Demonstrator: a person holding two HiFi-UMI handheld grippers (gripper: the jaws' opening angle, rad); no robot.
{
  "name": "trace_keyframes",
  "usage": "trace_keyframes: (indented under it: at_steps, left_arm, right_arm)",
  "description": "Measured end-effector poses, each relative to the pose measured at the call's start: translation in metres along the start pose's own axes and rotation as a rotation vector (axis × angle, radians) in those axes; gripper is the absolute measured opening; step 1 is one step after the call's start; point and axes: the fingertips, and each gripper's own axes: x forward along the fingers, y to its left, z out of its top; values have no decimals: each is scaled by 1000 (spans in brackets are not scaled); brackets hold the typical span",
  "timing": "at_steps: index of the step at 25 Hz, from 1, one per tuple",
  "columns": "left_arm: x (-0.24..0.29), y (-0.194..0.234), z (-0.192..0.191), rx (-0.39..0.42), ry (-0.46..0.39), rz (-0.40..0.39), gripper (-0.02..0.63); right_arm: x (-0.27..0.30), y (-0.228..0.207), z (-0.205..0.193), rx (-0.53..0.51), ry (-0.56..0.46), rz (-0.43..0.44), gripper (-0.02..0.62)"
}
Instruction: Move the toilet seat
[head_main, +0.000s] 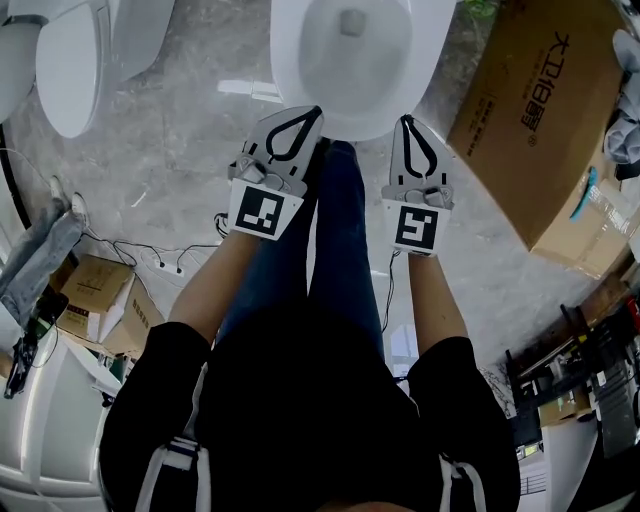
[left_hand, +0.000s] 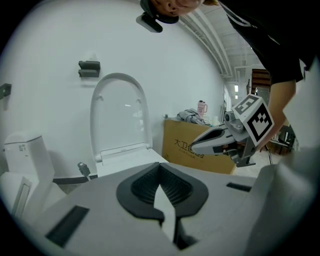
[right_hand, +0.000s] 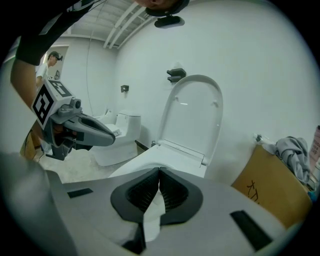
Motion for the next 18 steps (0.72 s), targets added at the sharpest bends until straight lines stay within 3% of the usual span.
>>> trace_keyframes:
  at_steps: [8,12,18]
  left_arm:
    - [7,-1,-28,3,53,-5,6]
    - [11,-1,-39,60,84,-35,6]
    - [12,1,-59,64,122,-38,6]
  right_arm:
    - [7,4,-22,8,32,8,21]
    - [12,5,-33,16,51,10,22]
    - [17,10,-52,15,88,16,21]
